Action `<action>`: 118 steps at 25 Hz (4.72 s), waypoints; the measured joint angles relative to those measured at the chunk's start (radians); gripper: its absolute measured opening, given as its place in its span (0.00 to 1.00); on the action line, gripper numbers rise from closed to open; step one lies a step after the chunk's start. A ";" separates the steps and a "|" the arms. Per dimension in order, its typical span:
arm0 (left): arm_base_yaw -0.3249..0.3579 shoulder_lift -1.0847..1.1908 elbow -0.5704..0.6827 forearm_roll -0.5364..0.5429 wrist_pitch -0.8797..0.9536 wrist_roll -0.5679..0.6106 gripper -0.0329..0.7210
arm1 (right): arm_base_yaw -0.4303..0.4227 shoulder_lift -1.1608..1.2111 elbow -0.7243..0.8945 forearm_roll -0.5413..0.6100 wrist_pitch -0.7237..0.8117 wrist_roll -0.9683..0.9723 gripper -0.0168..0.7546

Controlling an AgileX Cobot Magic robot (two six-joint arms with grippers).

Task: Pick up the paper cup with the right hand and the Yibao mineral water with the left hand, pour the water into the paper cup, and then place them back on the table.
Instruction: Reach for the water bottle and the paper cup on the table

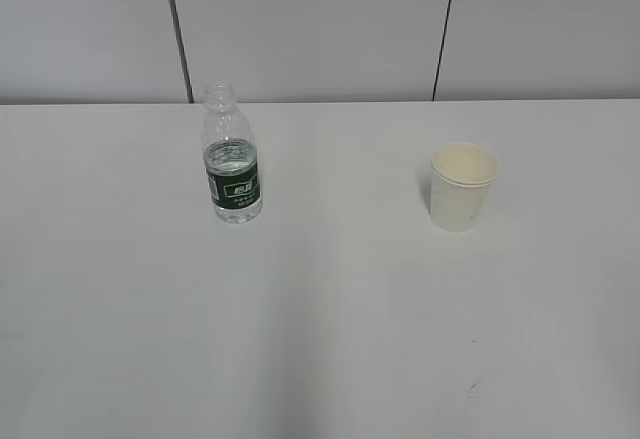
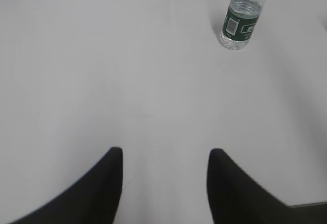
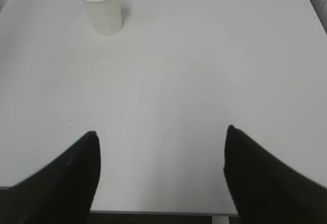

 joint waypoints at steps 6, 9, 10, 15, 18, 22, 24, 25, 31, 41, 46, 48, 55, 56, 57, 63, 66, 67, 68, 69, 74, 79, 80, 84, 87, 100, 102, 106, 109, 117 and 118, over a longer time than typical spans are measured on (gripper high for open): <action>0.000 0.000 0.000 0.000 0.000 0.000 0.50 | 0.000 0.000 0.000 0.000 0.000 0.000 0.78; 0.000 0.000 0.000 0.000 0.000 0.000 0.50 | 0.000 0.000 0.000 0.000 0.000 0.000 0.78; 0.000 0.000 0.000 0.000 0.000 0.000 0.50 | 0.000 0.000 0.000 0.000 0.000 0.000 0.78; 0.000 0.000 0.000 0.000 0.000 0.000 0.50 | 0.000 0.000 0.000 0.000 0.000 0.000 0.78; 0.000 0.000 0.000 0.000 0.000 0.000 0.50 | 0.000 0.000 0.000 0.000 0.000 0.000 0.78; 0.000 0.000 0.000 0.000 0.000 0.000 0.50 | 0.000 0.000 -0.007 0.000 -0.010 0.000 0.78; 0.000 0.000 0.000 0.000 0.000 0.000 0.50 | 0.000 0.000 -0.020 0.000 -0.052 0.000 0.78; 0.000 0.000 0.000 0.000 0.000 0.000 0.50 | 0.000 0.000 -0.022 0.000 -0.078 0.000 0.78; 0.000 0.000 -0.013 0.009 -0.027 0.000 0.50 | 0.000 0.000 -0.024 0.000 -0.220 0.000 0.78; 0.000 0.096 -0.028 0.016 -0.500 0.000 0.50 | 0.000 0.181 -0.037 0.000 -0.403 0.000 0.78; 0.000 0.283 -0.028 0.016 -0.684 0.000 0.50 | 0.000 0.309 -0.039 -0.015 -0.527 0.000 0.78; 0.000 0.361 -0.028 0.016 -0.752 0.000 0.50 | 0.000 0.362 -0.039 -0.022 -0.606 0.000 0.78; 0.000 0.609 -0.028 0.019 -1.014 0.000 0.50 | 0.000 0.535 -0.039 -0.029 -0.852 0.000 0.78; 0.000 0.641 -0.028 0.019 -1.041 0.000 0.50 | 0.000 0.555 -0.039 -0.030 -0.865 0.000 0.78; 0.000 0.674 -0.028 0.020 -1.062 0.000 0.50 | 0.000 0.579 -0.039 -0.030 -0.882 0.000 0.78; 0.000 0.864 0.007 0.026 -1.251 0.000 0.50 | 0.000 0.695 -0.027 -0.033 -1.057 0.000 0.78; 0.000 0.955 0.032 0.050 -1.399 0.000 0.50 | 0.000 0.745 0.014 -0.034 -1.152 0.000 0.78; 0.000 0.984 0.043 0.062 -1.458 0.000 0.50 | 0.000 0.756 0.030 -0.034 -1.170 0.002 0.78; 0.000 1.012 0.053 0.071 -1.509 0.000 0.50 | 0.000 0.768 0.048 -0.034 -1.192 0.007 0.78; 0.000 1.033 0.064 0.085 -1.564 0.000 0.50 | 0.000 0.777 0.064 -0.034 -1.215 0.019 0.78; -0.001 1.127 0.087 0.113 -1.691 -0.046 0.50 | 0.000 0.783 0.151 -0.034 -1.362 0.060 0.78; -0.001 1.161 0.087 0.138 -1.704 -0.051 0.50 | 0.000 0.807 0.216 -0.034 -1.434 0.068 0.78; -0.001 1.163 0.087 0.147 -1.705 -0.051 0.50 | 0.000 0.820 0.228 -0.034 -1.458 0.075 0.78; -0.001 1.169 0.087 0.157 -1.723 -0.052 0.50 | 0.000 0.902 0.263 -0.034 -1.597 0.136 0.78; -0.001 1.169 0.087 0.158 -1.733 -0.054 0.50 | 0.000 0.967 0.266 -0.037 -1.689 0.146 0.78; -0.001 1.169 0.087 0.158 -1.726 -0.061 0.50 | 0.000 1.154 0.266 -0.052 -1.854 0.107 0.78; -0.001 1.169 0.087 0.158 -1.718 -0.061 0.50 | 0.000 1.188 0.266 -0.052 -1.868 0.107 0.78; -0.001 1.169 0.087 0.158 -1.711 -0.061 0.50 | 0.000 1.243 0.266 -0.052 -1.951 0.107 0.78; -0.001 1.169 0.087 0.158 -1.710 -0.061 0.50 | 0.000 1.272 0.266 -0.052 -1.993 0.107 0.78; -0.001 1.169 0.087 0.158 -1.709 -0.061 0.50 | 0.000 1.332 0.266 -0.052 -1.999 0.107 0.78; -0.001 1.169 0.087 0.158 -1.709 -0.061 0.50 | 0.000 1.337 0.266 -0.052 -2.001 0.107 0.78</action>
